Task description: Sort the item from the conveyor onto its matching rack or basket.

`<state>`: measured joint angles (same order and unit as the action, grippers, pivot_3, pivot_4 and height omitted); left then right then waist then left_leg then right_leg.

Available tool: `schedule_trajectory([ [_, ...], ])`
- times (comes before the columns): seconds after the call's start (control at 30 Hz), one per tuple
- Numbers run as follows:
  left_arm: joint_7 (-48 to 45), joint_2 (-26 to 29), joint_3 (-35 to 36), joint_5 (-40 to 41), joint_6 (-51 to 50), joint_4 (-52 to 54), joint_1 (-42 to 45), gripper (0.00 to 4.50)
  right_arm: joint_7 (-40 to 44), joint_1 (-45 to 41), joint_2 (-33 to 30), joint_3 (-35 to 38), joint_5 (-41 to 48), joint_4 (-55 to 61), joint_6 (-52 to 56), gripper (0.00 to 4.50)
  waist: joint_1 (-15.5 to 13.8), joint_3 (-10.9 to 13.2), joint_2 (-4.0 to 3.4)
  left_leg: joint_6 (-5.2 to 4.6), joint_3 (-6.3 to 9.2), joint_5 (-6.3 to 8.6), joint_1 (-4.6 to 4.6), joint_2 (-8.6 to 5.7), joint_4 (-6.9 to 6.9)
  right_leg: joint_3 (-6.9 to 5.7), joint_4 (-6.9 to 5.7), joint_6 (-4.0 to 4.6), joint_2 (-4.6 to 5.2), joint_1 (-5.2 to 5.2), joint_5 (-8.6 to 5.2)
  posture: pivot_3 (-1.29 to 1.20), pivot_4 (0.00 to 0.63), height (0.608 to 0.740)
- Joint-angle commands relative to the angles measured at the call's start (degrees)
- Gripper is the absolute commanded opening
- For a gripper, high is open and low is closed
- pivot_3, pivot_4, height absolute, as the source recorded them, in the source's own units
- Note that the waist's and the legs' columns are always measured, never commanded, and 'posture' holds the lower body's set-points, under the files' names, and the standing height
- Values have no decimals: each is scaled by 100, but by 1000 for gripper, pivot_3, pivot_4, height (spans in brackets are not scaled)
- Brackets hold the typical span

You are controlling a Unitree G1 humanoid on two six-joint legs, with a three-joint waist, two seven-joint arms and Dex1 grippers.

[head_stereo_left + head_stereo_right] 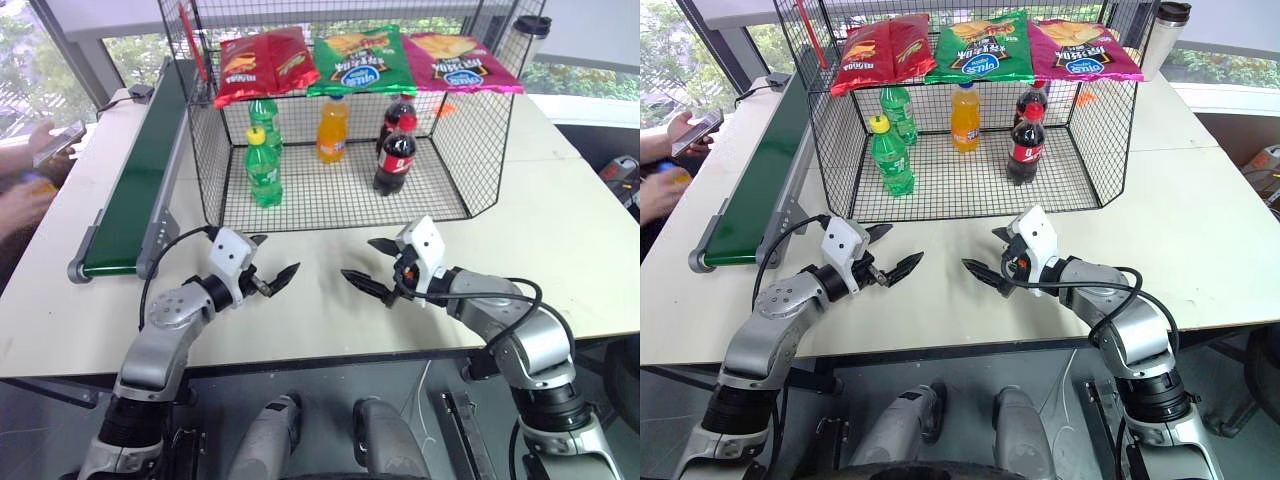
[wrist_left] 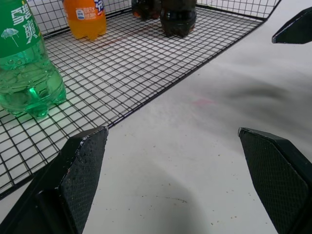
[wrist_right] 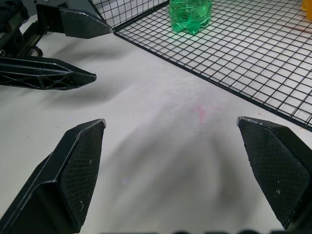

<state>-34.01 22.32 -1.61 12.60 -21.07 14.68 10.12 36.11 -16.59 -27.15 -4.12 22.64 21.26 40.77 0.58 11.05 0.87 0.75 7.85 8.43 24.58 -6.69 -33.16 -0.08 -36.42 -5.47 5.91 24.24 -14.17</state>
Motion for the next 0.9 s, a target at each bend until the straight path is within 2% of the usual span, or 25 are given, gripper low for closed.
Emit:
schedule_trajectory([
  [0.03, -3, 39, -54, -120, 369, 25, -27, 4500, -8, -99, -20, 62, 40, 196, -92, 4478, 0, 0, 0, 0, 0, 0, 0, 0, 0, 0, 0, 0, 0, 0, 0, 0, 150, 739],
  [0.9, 128, 30, -88, -146, 248, 129, -92, 4500, 49, -159, -23, 3, 50, 205, -81, 4478, -2, 0, 0, 0, 0, 0, 0, 0, 0, 0, 0, 0, -1, -1, 1, 0, 150, 739],
])
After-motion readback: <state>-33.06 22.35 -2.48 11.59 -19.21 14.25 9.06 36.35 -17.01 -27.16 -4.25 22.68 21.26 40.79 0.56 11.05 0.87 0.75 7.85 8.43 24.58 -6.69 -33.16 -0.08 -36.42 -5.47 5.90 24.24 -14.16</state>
